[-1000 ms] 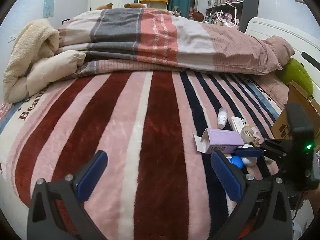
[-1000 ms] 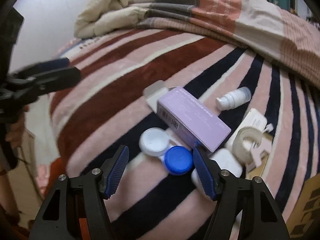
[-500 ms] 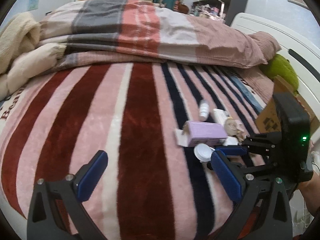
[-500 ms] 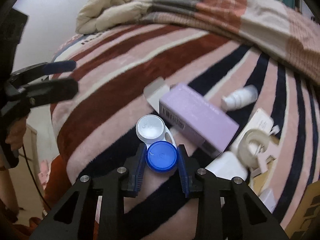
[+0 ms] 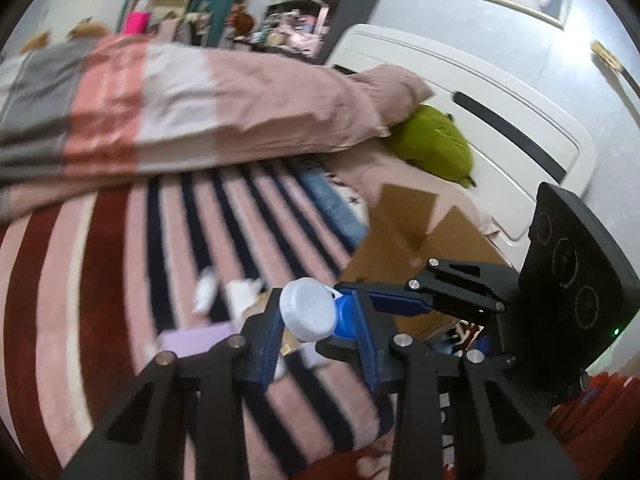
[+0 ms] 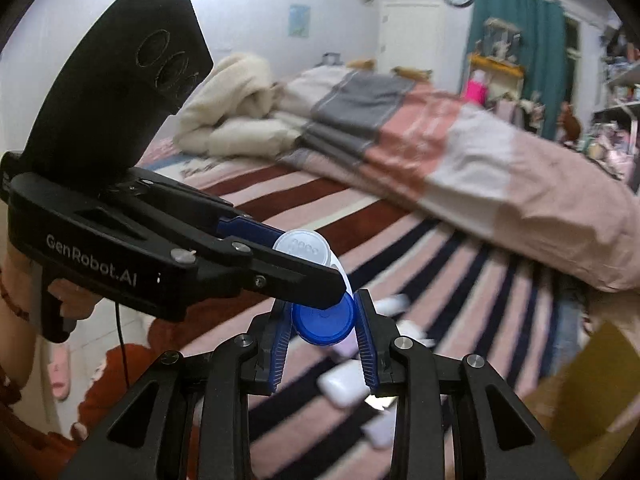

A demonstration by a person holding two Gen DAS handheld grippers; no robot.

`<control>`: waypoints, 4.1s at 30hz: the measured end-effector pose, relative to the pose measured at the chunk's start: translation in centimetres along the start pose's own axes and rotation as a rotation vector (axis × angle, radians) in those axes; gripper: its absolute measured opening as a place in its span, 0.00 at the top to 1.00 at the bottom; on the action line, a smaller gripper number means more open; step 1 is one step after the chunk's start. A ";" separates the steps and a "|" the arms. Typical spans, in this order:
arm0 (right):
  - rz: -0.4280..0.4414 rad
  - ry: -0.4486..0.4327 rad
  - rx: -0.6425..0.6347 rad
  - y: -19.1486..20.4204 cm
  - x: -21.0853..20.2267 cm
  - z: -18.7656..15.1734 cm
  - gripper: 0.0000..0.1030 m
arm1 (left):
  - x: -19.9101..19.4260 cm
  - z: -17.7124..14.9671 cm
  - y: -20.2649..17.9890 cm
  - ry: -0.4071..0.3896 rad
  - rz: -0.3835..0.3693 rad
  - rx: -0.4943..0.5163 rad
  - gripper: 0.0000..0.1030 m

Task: Organize rigid objects
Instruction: 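Carry the lens case into the cardboard box and open the right gripper, then reach the right gripper to the tape roll and grasp it, then carry the tape roll over the cardboard box and release it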

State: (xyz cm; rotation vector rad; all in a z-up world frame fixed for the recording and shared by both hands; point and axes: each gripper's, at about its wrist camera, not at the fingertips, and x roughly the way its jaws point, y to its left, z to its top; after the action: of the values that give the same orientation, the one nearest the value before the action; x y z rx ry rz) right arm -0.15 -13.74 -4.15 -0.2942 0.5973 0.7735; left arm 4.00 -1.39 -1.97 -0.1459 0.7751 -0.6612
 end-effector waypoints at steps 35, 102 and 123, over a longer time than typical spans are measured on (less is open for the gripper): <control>-0.061 0.038 0.272 -10.6 -9.8 -0.7 0.43 | 2.5 5.9 -4.1 0.037 0.198 0.092 0.22; -0.019 0.048 0.049 -2.0 1.6 0.6 0.67 | 0.9 -0.7 2.4 0.064 0.056 -0.025 0.35; -0.322 0.017 0.246 -14.7 -10.6 -4.3 0.67 | 16.4 7.4 -13.8 0.270 -0.124 0.210 0.58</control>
State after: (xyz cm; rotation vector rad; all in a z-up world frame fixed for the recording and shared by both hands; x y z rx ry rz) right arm 2.85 -31.83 -0.70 -0.1639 0.6354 0.3830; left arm 10.83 -22.95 -1.61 0.0900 0.9542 -0.8871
